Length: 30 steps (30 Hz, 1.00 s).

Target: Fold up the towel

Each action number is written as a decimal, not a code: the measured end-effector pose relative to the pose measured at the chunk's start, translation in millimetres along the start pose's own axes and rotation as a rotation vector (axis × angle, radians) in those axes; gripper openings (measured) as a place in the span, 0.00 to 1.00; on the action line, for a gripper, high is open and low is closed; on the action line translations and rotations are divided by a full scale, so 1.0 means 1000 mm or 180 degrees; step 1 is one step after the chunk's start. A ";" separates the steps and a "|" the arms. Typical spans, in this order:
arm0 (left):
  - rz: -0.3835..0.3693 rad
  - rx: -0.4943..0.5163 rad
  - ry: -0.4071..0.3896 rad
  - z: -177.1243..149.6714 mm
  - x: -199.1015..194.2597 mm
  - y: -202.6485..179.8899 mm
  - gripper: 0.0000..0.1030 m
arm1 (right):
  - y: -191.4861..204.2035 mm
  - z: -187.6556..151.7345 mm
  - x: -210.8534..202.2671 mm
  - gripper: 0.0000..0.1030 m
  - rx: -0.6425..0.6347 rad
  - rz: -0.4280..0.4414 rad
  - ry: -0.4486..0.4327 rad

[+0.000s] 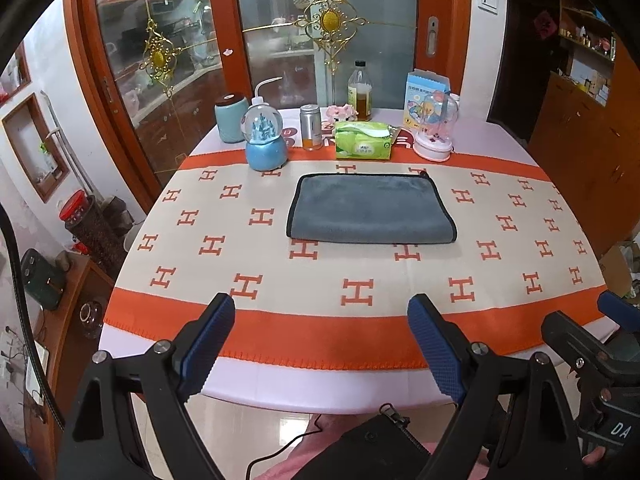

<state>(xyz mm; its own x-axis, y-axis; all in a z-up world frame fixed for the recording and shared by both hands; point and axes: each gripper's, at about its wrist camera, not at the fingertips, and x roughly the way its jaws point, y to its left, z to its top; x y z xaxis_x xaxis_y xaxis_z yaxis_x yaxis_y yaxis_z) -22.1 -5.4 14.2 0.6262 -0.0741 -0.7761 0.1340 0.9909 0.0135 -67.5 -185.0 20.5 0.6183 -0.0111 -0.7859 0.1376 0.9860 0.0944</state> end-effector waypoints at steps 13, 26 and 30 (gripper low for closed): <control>-0.0023 -0.0083 0.0023 -0.001 0.003 0.004 0.99 | 0.005 -0.002 0.004 1.00 -0.0069 0.0067 0.0035; -0.0015 -0.0085 -0.0002 0.002 0.003 0.003 0.99 | 0.007 -0.004 0.005 1.00 -0.0091 0.0110 0.0039; -0.0005 -0.0090 -0.0004 0.002 0.003 0.003 0.99 | 0.007 -0.003 0.004 1.00 -0.0091 0.0108 0.0042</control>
<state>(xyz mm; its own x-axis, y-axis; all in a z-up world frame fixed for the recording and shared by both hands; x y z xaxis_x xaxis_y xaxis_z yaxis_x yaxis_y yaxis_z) -18.3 -3.2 13.4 0.6269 -0.0758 -0.7754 0.1133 0.9935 -0.0055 -66.3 -178.1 15.7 0.6120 0.0245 -0.7905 0.0944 0.9901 0.1038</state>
